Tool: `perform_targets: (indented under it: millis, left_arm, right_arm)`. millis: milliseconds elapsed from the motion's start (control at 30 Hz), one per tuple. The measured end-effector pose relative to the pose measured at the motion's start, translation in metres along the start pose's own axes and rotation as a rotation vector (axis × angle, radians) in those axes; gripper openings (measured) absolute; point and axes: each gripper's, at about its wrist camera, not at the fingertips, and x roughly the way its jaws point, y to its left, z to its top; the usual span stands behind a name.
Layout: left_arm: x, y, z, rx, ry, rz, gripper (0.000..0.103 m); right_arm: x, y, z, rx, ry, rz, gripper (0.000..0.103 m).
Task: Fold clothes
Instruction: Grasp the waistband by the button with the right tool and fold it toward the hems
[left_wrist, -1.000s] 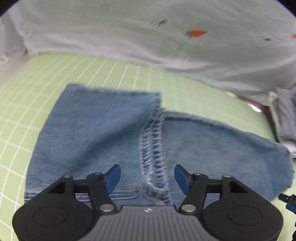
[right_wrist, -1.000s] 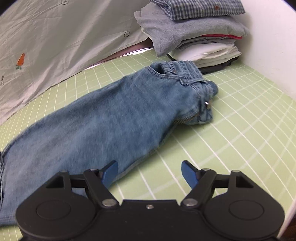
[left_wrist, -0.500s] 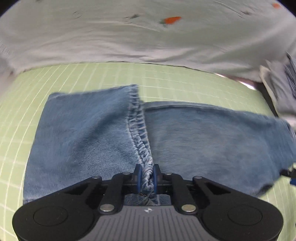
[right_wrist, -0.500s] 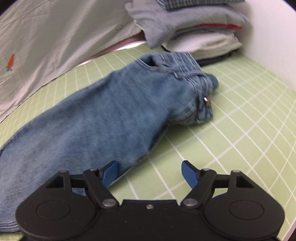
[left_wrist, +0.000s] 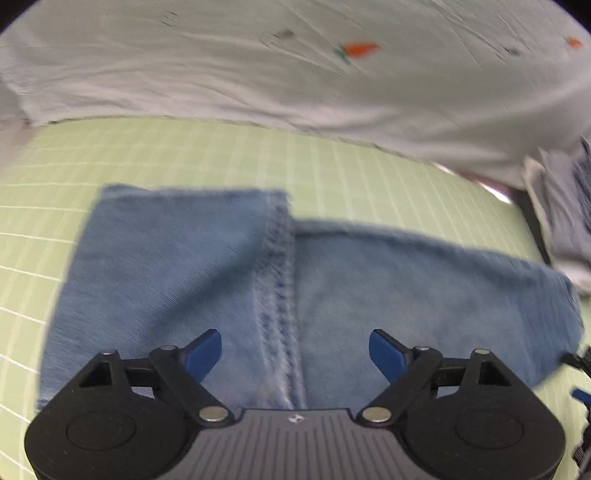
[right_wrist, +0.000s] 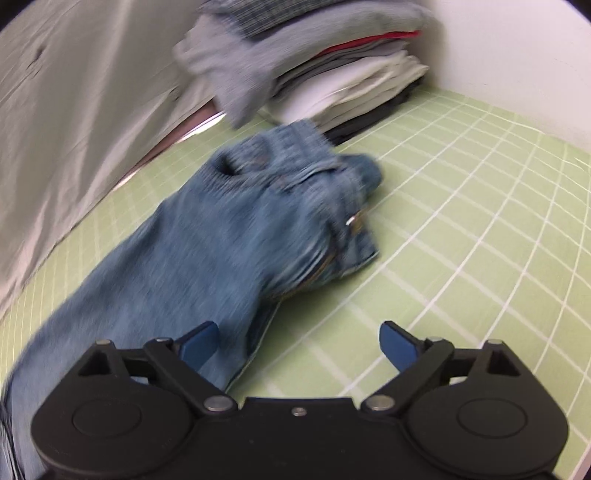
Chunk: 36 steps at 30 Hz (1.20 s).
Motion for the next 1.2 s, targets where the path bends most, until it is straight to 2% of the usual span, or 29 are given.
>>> perform_targets:
  millis: [167,300,400,567,600,633,667,767,867,967,1200]
  left_arm:
    - [0.001,0.018,0.015,-0.063,-0.014,0.108,0.089]
    - [0.005,0.034,0.017,-0.135,0.001,0.155,0.090]
    - [0.012,0.039,0.017,-0.168,0.022,0.191,0.090]
    - [0.030,0.046,0.013,-0.149,0.081,0.267,0.090]
    - [0.032,0.048,0.012,-0.156,0.088,0.275,0.090]
    - [0.033,0.050,0.012,-0.168,0.093,0.279,0.090]
    - [0.032,0.052,0.011,-0.180,0.092,0.279,0.090]
    - [0.023,0.057,0.010,-0.209,0.064,0.255,0.090]
    - [0.013,0.062,0.011,-0.231,0.032,0.237,0.090]
    - [-0.002,0.069,0.013,-0.254,-0.010,0.219,0.090]
    - [-0.038,0.089,0.005,-0.198,-0.047,0.221,0.090]
  right_arm:
    - [0.018,-0.020,0.028,0.129,-0.012,0.062,0.099]
    - [0.044,-0.027,0.045,0.217,0.002,0.080,0.102]
    - [0.056,-0.021,0.053,0.209,-0.026,0.067,0.103]
    - [0.071,-0.003,0.059,0.137,-0.054,0.016,0.102]
    - [0.073,0.001,0.059,0.122,-0.057,0.008,0.100]
    - [0.070,0.004,0.060,0.105,-0.062,0.013,0.088]
    - [0.068,0.007,0.061,0.089,-0.068,0.018,0.070]
    - [0.060,0.015,0.064,0.040,-0.085,0.034,0.043]
    - [0.052,0.025,0.067,-0.013,-0.105,0.048,0.039]
    - [0.026,0.047,0.067,-0.120,-0.178,0.052,0.037]
    - [-0.035,0.131,0.045,-0.397,-0.331,0.069,0.036]
